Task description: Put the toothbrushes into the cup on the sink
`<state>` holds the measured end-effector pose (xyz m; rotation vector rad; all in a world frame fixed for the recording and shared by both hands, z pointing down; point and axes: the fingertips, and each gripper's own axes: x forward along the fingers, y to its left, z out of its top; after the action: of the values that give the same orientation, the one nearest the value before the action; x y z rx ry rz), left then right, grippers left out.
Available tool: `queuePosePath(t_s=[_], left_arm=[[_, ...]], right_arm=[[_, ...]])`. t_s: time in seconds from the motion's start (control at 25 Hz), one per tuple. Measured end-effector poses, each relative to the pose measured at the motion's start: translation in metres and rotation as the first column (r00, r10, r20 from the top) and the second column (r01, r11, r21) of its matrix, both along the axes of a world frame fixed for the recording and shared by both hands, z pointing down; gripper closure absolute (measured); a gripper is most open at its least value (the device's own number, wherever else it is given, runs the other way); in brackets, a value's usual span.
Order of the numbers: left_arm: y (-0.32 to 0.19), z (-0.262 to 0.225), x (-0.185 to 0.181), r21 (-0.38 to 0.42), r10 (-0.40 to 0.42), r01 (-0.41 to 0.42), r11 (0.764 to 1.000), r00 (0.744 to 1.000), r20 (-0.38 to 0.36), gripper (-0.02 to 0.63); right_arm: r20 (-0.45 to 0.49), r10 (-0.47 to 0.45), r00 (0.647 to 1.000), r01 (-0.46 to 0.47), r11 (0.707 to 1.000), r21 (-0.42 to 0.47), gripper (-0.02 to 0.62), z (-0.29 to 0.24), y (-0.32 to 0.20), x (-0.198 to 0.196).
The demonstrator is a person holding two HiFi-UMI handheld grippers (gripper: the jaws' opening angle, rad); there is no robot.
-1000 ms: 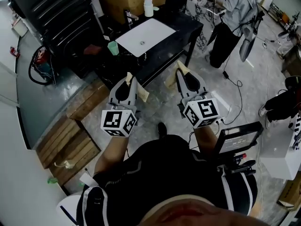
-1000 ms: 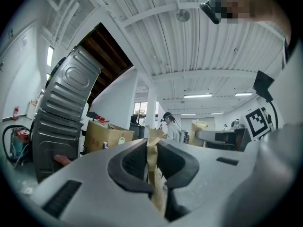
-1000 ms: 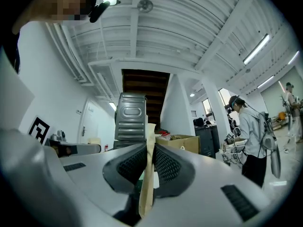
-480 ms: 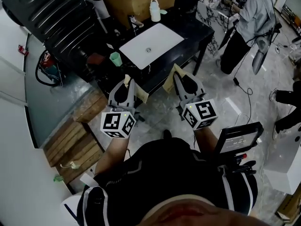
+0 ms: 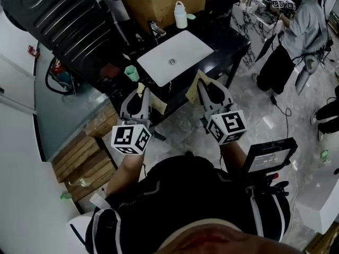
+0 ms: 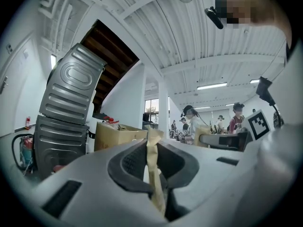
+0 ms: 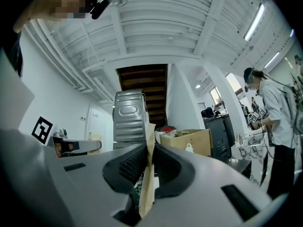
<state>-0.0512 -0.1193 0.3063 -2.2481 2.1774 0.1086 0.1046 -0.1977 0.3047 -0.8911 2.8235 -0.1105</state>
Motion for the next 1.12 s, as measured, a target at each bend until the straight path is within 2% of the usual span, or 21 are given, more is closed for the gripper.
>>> queuePosePath(t_s=[0.24,0.52,0.88,1.12], left_arm=[[-0.030,-0.006,-0.024,-0.013,-0.057,0.057,0.998,0.998,0.014,0.569],[-0.034,-0.017,-0.065,0.049,-0.113,0.113,0.992,0.994,0.003,0.569],[-0.036,-0.026,-0.151,0.119,-0.179,0.178,0.977,0.984,-0.003,0.569],[-0.056,-0.027,-0.202,0.125,-0.163,0.161,0.979,0.987,0.002,0.569]], right_arm=[[0.005,-0.047,0.999,0.047,0.999,-0.017,0.543,0.002,-0.035,-0.019],[-0.010,-0.081,0.997,0.081,0.997,-0.003,0.543,-0.002,-0.044,-0.056],[-0.047,-0.102,0.994,0.103,0.995,0.016,0.543,-0.001,-0.049,-0.135],[-0.057,-0.093,0.994,0.094,0.995,0.015,0.543,-0.004,-0.059,-0.185]])
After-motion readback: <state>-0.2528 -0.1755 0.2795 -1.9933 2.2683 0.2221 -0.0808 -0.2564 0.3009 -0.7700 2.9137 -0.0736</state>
